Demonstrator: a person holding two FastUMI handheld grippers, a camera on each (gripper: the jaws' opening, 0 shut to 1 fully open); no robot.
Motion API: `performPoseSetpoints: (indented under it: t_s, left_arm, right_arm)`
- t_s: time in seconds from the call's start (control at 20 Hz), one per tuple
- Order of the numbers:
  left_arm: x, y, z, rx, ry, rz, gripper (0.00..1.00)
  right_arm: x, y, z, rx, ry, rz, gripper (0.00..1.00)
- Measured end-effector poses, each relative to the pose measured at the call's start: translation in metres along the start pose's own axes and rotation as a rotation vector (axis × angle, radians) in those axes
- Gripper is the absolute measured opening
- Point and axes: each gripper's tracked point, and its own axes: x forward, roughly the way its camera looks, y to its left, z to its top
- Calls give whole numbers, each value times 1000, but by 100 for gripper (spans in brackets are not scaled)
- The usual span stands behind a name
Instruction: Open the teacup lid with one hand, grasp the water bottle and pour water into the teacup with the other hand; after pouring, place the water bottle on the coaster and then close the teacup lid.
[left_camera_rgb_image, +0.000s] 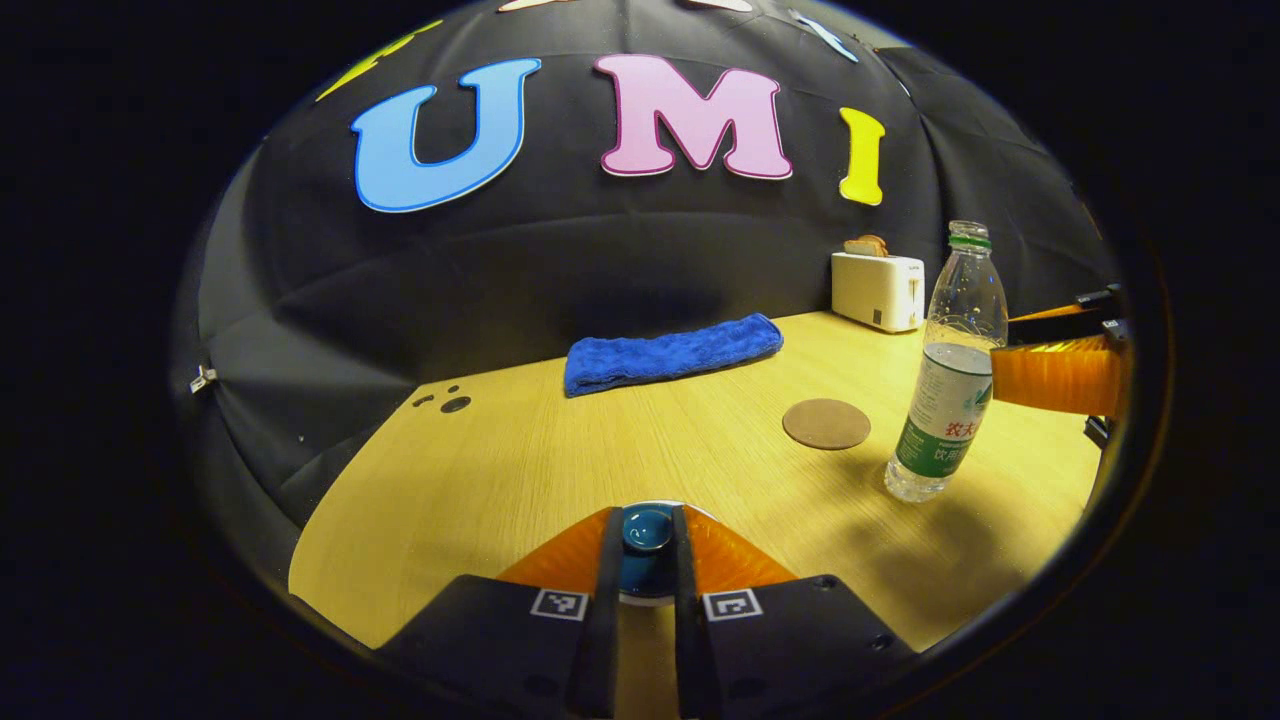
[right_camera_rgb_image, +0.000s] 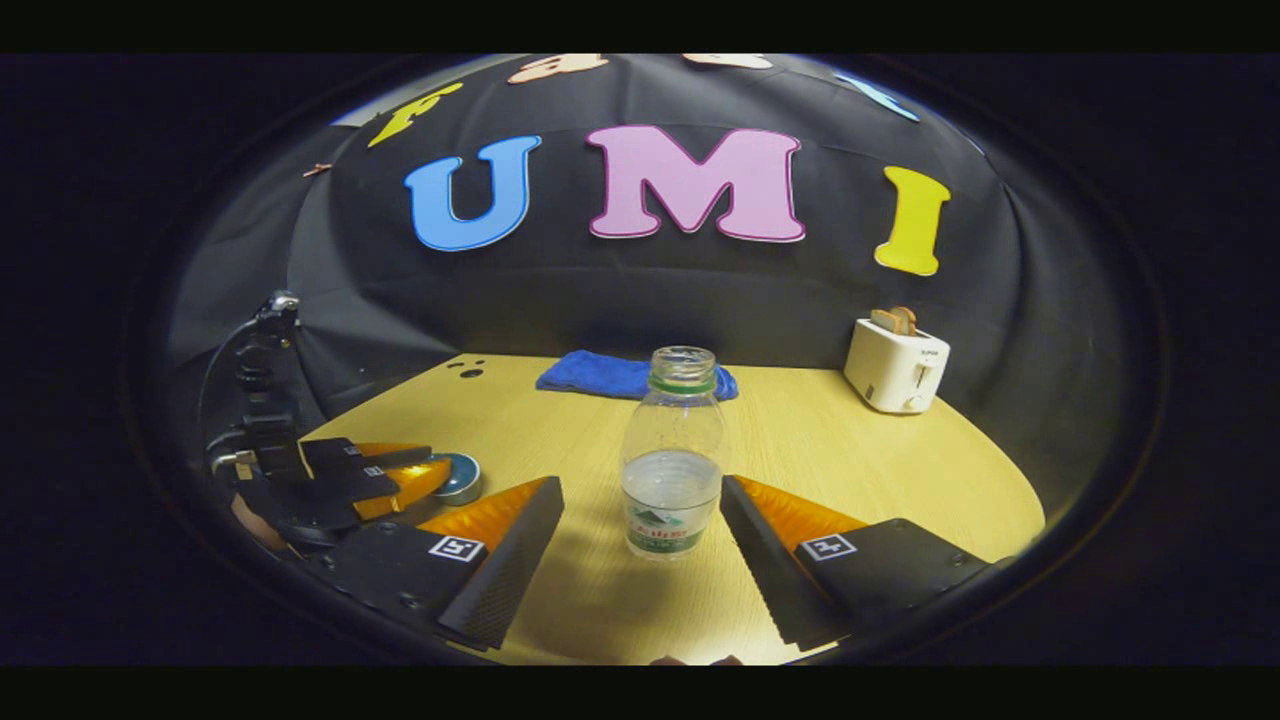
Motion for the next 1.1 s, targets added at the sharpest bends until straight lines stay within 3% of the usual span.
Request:
performPoseSetpoints:
  t_s: [0.4, 0.7, 1.1]
  left_arm:
    - [-17, 11, 26, -57, -55, 32, 24]
    - [-26, 22, 17, -82, -26, 54, 24]
    - [-32, 29, 11, -78, -19, 48, 21]
  right_arm:
    - [20, -10, -9, 49, 5, -60, 98]
    - [41, -17, -9, 102, -11, -149, 98]
    - [53, -15, -14, 98, -24, -171, 98]
